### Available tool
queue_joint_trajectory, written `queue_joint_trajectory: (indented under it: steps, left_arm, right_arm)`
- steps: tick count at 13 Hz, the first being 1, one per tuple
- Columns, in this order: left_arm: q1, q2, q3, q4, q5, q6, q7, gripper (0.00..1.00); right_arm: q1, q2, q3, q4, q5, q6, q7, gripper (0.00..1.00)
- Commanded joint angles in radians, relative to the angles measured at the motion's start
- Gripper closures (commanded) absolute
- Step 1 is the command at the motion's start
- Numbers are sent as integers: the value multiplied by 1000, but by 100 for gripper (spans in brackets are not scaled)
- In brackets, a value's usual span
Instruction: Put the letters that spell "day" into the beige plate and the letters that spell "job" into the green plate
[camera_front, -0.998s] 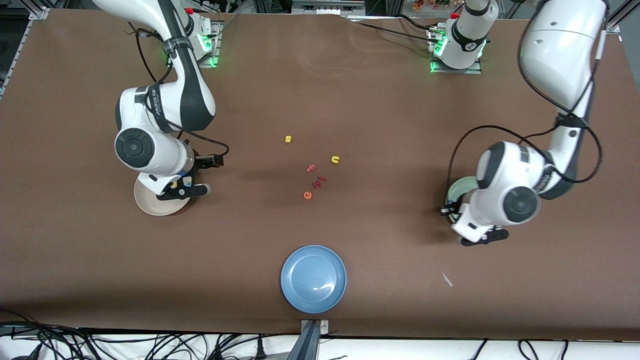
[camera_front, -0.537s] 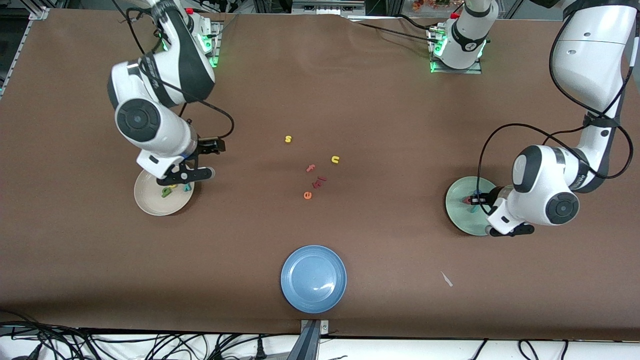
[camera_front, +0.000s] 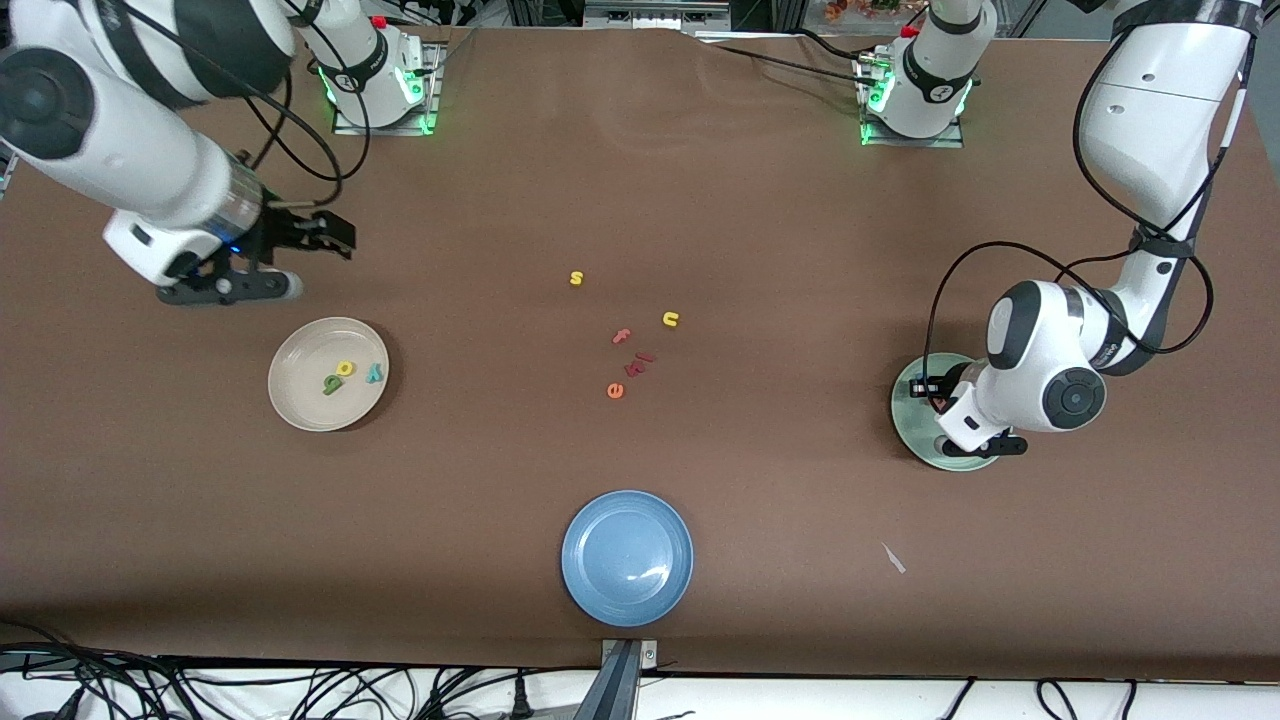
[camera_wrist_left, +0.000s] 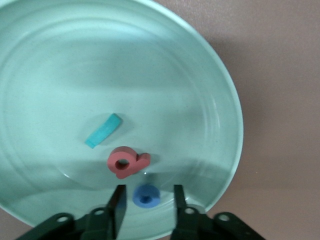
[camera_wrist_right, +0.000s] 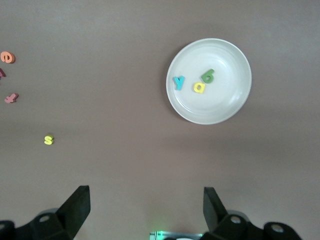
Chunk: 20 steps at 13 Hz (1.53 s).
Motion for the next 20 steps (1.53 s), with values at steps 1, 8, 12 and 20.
queue_joint_trajectory:
  steps: [1,8,12,20]
  left_arm:
    - [6,-75,-1,-5,-5,-7,11,0]
    - [-8,-167,-2,336,13,-251,9,1]
    - [-7,-204,-5,448,10,-331,34,2]
    - [0,-311,1,451,15,-368,110,1]
  right_arm:
    - [-44,-55,17,-9,-9,-75,0,0]
    - [-80,-60,-62,74,-6,-155,-59,0]
    - [-101,-61,-62,74,-7,-136,-55,0]
    - [-110,-54,-64,75,-24,-15,-62,0]
